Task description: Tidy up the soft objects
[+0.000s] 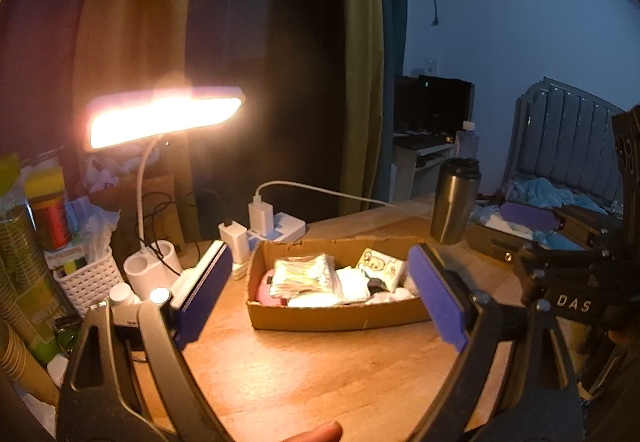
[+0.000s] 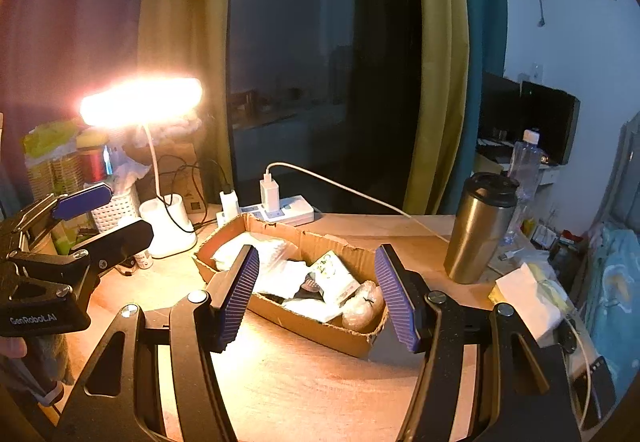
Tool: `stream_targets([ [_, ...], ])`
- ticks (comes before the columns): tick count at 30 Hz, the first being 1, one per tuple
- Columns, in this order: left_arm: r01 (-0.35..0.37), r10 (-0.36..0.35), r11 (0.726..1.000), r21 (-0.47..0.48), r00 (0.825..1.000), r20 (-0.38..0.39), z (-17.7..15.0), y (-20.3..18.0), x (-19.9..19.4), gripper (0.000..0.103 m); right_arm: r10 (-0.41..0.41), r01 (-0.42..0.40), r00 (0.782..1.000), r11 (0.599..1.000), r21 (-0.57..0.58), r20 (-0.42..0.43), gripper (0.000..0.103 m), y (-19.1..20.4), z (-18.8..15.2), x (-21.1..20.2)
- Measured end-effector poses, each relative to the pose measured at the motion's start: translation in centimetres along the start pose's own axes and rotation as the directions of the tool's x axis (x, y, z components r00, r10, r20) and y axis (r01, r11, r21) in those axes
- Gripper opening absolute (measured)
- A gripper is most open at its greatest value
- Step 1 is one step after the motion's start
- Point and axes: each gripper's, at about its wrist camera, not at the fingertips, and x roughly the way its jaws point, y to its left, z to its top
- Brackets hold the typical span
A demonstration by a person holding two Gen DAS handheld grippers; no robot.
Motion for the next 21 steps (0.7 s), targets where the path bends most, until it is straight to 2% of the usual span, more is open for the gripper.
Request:
stream_targets([
  [17,0.022,-0.024,0.999,0.027,0.997,0.075,-0.4,-1.9,-7.0,0.091,-0.065,0.067,0.995,0.997,-0.023,0.082,0.065,1.7,-1.0,-7.9],
  [19,0.022,-0.024,0.999,0.032,0.996,0.082,-0.4,-2.2,-7.8,0.091,-0.075,0.077,0.993,0.997,-0.020,0.094,0.074,1.8,-1.1,-8.8],
  [21,0.022,-0.025,0.999,0.034,0.995,0.093,-0.4,-2.5,-8.6,0.091,-0.083,0.085,0.991,0.996,-0.015,0.107,0.077,1.8,-1.3,-9.8],
])
